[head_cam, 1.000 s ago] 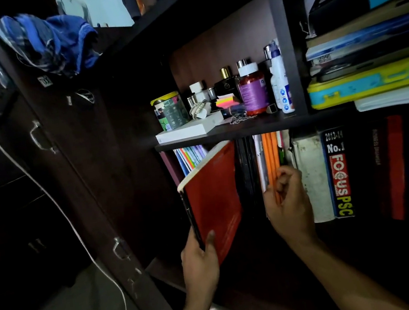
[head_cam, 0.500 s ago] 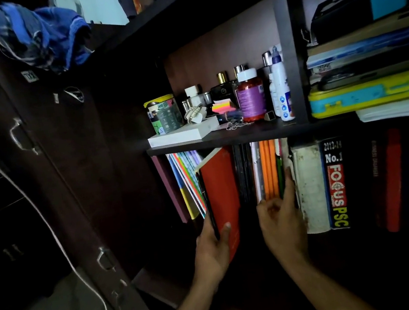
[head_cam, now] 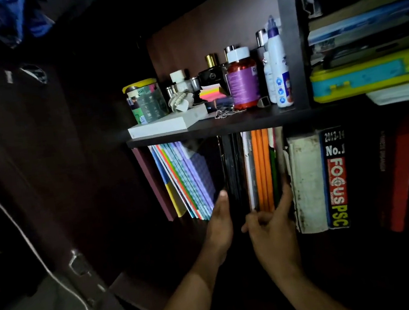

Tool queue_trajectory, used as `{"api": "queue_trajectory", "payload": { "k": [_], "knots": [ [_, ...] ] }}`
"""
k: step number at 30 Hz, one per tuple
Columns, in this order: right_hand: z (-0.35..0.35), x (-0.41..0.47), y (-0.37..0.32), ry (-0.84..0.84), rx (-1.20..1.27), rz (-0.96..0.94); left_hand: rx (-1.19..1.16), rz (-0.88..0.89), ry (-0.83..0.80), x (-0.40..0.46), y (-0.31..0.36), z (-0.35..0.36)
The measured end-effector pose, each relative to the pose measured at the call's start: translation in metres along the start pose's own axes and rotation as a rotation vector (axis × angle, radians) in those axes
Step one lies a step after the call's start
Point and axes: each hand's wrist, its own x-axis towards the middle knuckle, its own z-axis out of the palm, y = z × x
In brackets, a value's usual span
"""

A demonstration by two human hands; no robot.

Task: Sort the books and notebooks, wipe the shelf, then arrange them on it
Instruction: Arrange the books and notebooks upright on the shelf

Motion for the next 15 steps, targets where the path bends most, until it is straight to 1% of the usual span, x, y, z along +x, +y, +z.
{"api": "queue_trajectory", "payload": {
  "k": [3, 5, 7, 8, 11, 15],
  "knots": [
    [-0.007, 0.0, -0.008, -0.03, 0.064, -0.01, 0.207, 0.123, 0.123, -0.001, -0.001, 0.003],
    [-0.006, 0.002, -0.007, -0.052, 0.065, -0.001, 0.336, 0.246, 0.225, -0.005, -0.003, 0.001],
    [-0.003, 0.005, -0.003, -0.043, 0.073, 0.078, 0.412, 0.352, 0.325, -0.005, -0.004, -0.003],
    [-0.003, 0.006, -0.003, -0.033, 0.079, 0.106, 0.391, 0.373, 0.332, -0.006, -0.003, -0.004],
    [-0.004, 0.008, 0.0, -0.076, 0.095, 0.113, 0.389, 0.399, 0.249, -0.013, 0.003, -0.002],
    [-0.014, 0.013, -0.003, -0.172, 0.161, 0.034, 0.451, 0.401, 0.292, -0.01, -0.001, -0.003]
  ]
}}
